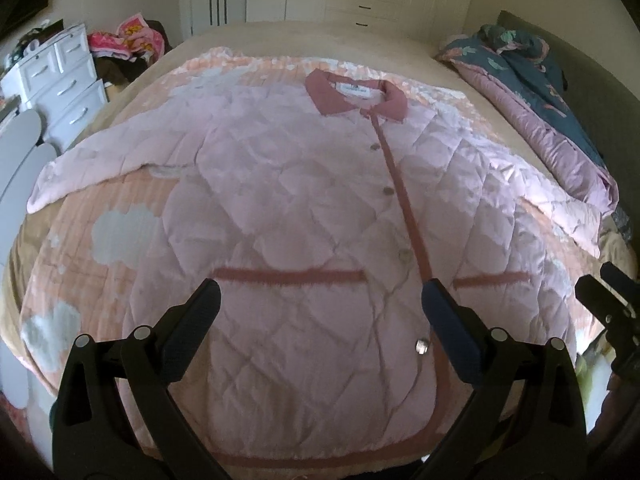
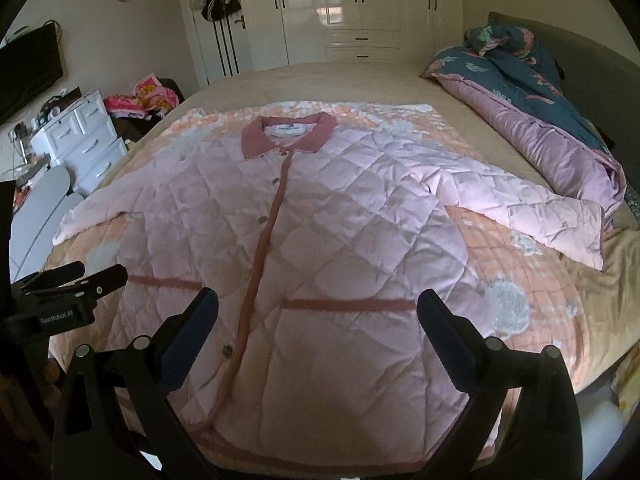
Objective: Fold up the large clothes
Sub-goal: 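Move the right tool toward the cuff of the sleeve nearest it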
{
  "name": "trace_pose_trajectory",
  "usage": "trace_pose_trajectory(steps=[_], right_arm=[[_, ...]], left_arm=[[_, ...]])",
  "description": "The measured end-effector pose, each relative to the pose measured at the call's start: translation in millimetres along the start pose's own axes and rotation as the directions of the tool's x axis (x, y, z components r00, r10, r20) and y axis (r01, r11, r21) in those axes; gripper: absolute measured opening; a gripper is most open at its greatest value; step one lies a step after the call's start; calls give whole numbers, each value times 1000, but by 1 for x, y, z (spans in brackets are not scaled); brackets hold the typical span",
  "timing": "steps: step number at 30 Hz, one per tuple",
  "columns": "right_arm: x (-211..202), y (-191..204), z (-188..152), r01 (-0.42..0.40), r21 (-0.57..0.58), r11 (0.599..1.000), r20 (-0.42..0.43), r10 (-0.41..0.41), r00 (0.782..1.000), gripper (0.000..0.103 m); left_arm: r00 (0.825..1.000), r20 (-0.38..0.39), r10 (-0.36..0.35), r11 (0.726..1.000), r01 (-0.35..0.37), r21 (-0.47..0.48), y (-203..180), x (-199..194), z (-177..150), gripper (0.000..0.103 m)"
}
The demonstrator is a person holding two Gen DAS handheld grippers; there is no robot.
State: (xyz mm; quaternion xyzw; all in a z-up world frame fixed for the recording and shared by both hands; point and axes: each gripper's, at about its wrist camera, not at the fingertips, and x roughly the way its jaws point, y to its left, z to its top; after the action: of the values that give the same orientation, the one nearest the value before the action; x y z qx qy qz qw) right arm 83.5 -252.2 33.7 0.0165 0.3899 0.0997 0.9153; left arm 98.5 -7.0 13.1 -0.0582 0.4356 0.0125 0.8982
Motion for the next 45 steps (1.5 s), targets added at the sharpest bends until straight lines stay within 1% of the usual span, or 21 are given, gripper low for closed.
trace_pose_trajectory(steps=[5, 11, 13, 15, 16, 19, 24, 28, 34, 38, 40, 45], right_arm=[[5, -8, 15, -1, 5, 1000, 9, 1, 1000, 99], [11, -18, 34, 3, 19, 1000, 23, -3, 1000, 99], [14, -24, 41, 8, 27, 1000, 27, -8, 1000, 99], [14, -30, 48, 13, 37, 999, 34, -15, 999, 99], [14, -34, 52, 17, 44, 999, 42, -19, 999, 99], [17, -46, 62, 39, 62, 997, 47, -42, 998, 99], [23, -75, 79, 72, 114, 991, 62, -79, 995, 99], [30, -101, 88, 110, 165, 980, 59, -121, 991, 99], [41, -139, 93, 162, 218, 962, 42, -175, 984, 99], [53, -168, 96, 197, 258, 946, 25, -211, 977, 99], [58, -183, 96, 216, 281, 935, 18, -230, 973, 99], [72, -217, 95, 247, 322, 914, -4, -259, 966, 99]], left_arm=[[1000, 17, 8, 1000, -7, -4, -4, 4, 22, 94], [1000, 22, -3, 1000, 3, -8, -10, 13, 44, 94], [1000, 18, 3, 1000, -3, -9, -11, 19, 53, 94], [1000, 5, -5, 1000, 5, -18, -13, 24, 60, 94], [1000, 5, -17, 1000, 17, -18, -15, 27, 65, 94], [1000, 6, -24, 1000, 24, -13, -22, 34, 76, 94], [999, 7, -50, 999, 50, -1, -39, 47, 93, 94], [996, -14, -87, 996, 87, 4, -56, 62, 106, 94], [995, -24, -96, 995, 97, 28, -82, 83, 121, 94], [994, -32, -108, 993, 109, 45, -98, 96, 129, 94], [994, -39, -102, 993, 105, 58, -107, 105, 133, 94], [992, -52, -112, 991, 116, 68, -125, 122, 141, 94]])
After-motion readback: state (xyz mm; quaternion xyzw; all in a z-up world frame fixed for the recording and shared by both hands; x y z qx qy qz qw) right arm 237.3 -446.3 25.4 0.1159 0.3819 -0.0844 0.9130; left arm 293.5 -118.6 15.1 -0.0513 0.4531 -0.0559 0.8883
